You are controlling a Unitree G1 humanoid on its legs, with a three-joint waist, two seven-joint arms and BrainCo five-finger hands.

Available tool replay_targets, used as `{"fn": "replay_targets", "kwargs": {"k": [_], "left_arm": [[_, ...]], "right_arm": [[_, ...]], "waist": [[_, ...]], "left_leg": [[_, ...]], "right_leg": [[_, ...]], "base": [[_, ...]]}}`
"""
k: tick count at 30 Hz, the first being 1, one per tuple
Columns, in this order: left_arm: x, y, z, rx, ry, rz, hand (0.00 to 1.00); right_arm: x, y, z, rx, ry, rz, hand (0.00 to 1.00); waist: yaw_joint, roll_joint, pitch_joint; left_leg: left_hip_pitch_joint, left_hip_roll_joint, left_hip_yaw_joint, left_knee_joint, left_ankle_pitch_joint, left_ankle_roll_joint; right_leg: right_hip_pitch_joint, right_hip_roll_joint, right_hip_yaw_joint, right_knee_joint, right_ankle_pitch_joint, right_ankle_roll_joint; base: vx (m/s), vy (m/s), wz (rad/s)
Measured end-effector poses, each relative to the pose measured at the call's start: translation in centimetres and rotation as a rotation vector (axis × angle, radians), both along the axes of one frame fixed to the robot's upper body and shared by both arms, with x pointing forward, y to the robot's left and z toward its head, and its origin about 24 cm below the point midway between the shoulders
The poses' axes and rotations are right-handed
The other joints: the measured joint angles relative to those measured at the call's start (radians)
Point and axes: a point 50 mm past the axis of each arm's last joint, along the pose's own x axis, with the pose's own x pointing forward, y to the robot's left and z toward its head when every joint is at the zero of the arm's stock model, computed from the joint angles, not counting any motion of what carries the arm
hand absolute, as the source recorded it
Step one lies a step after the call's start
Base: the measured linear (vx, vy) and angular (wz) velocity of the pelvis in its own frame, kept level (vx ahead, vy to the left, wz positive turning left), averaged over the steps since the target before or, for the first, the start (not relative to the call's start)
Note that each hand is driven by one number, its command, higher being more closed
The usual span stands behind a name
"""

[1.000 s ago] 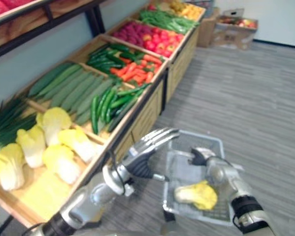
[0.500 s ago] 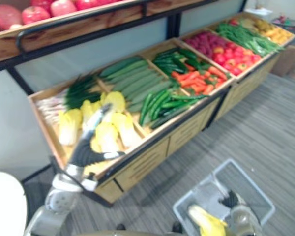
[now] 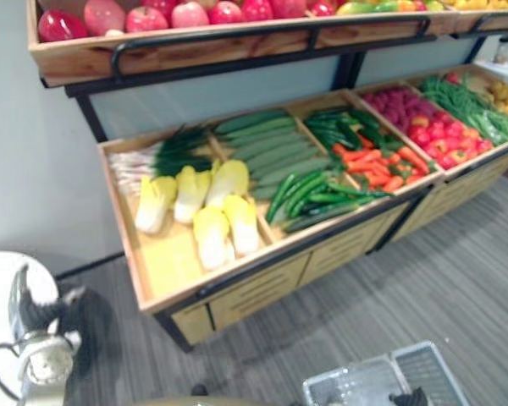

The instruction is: Pick vegetable in the basket

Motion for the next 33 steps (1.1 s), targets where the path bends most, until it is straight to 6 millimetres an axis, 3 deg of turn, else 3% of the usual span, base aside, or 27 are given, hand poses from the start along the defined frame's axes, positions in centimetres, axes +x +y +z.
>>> {"fn": "replay_targets", "kwargs": {"k": [4,7,11,14,22,26,28,29,30,32,33], "left_arm": [[-4.4,0.9,-4.5,-0.162,0.215,0.150,0.00],[-8.3,0.2,-7.4,-0.321,0.396,0.210,0.00],[-11.0,-1.3,-9.4,-0.462,0.548,0.183,0.00],[-11.8,-2.4,-10.2,-0.519,0.646,0.114,0.00],[-10.1,-5.9,-11.3,-0.572,0.722,-0.137,0.00],[-7.1,-7.8,-11.5,-0.567,0.728,-0.306,0.00],[-5.5,-7.9,-11.2,-0.533,0.716,-0.358,0.00],[-4.5,-7.6,-10.9,-0.495,0.717,-0.393,0.00],[-4.1,-7.1,-10.7,-0.464,0.716,-0.405,0.00],[-3.8,-6.4,-10.4,-0.416,0.717,-0.410,0.00],[-2.8,-6.0,-10.0,-0.394,0.692,-0.415,0.00]], "right_arm": [[0.2,1.2,-0.5,0.041,-0.023,-0.031,1.00],[0.9,1.1,-0.4,0.042,-0.044,-0.034,1.00],[2.1,1.2,-0.2,0.043,-0.071,-0.020,1.00],[2.8,1.5,-0.2,0.046,-0.079,0.015,1.00],[1.9,1.8,-0.5,0.049,-0.040,0.039,1.00],[2.3,1.4,-0.2,0.035,-0.061,0.032,1.00],[3.7,1.8,0.3,0.028,-0.114,0.051,1.00],[4.7,2.2,0.5,0.026,-0.141,0.079,1.00],[6.3,2.8,0.8,0.026,-0.176,0.128,1.00],[9.7,4.3,2.0,0.013,-0.260,0.266,1.00],[11.4,4.8,2.9,0.000,-0.310,0.311,1.00]], "waist": [[-0.005,-0.009,-0.004],[-0.006,-0.010,-0.003],[-0.010,-0.009,-0.002],[-0.024,-0.006,0.000],[-0.031,0.008,0.016],[-0.062,0.025,0.083],[-0.062,0.018,0.107],[-0.066,0.008,0.120],[-0.065,0.008,0.130],[-0.056,0.017,0.162],[-0.050,0.025,0.203]], "left_leg": [[0.002,0.002,-0.005,0.000,-0.005,-0.004],[0.028,0.002,0.012,0.000,-0.018,-0.006],[0.064,0.010,0.042,0.000,-0.038,-0.014],[0.076,0.015,0.066,0.000,-0.049,-0.017],[0.119,0.019,0.128,0.008,-0.072,-0.017],[-0.013,0.067,0.148,0.378,-0.276,-0.004],[-0.067,0.095,0.189,0.463,-0.322,0.006],[-0.084,0.104,0.237,0.493,-0.336,0.009],[-0.094,0.129,0.291,0.507,-0.355,0.013],[-0.088,0.208,0.477,0.521,-0.368,0.053],[-0.064,0.229,0.555,0.503,-0.358,0.069]], "right_leg": [[0.003,0.002,-0.006,0.006,-0.013,-0.005],[0.009,0.001,0.018,0.013,-0.016,-0.011],[0.018,0.005,0.048,0.031,-0.030,-0.009],[0.010,0.010,0.074,0.043,-0.041,-0.011],[0.008,0.016,0.134,0.053,-0.050,-0.006],[-0.045,-0.003,0.176,0.206,-0.118,0.013],[-0.101,0.011,0.233,0.220,-0.106,0.031],[-0.129,0.020,0.281,0.212,-0.079,0.058],[-0.165,0.037,0.339,0.193,-0.030,0.054],[-0.204,0.101,0.394,0.016,0.236,0.066],[-0.238,0.097,0.245,0.146,0.188,-0.007]], "base": [[0.06,-0.005,0.05],[0.08,-0.003,-0.17],[0.05,-0.013,-0.22],[0.04,-0.020,-0.25],[0.04,-0.007,-0.26],[0.00,0.058,-0.19],[-0.10,0.120,-0.76],[-0.20,0.189,-1.32],[-0.27,0.265,-2.00],[-0.22,0.179,-2.59],[-0.17,0.132,-1.92]]}}
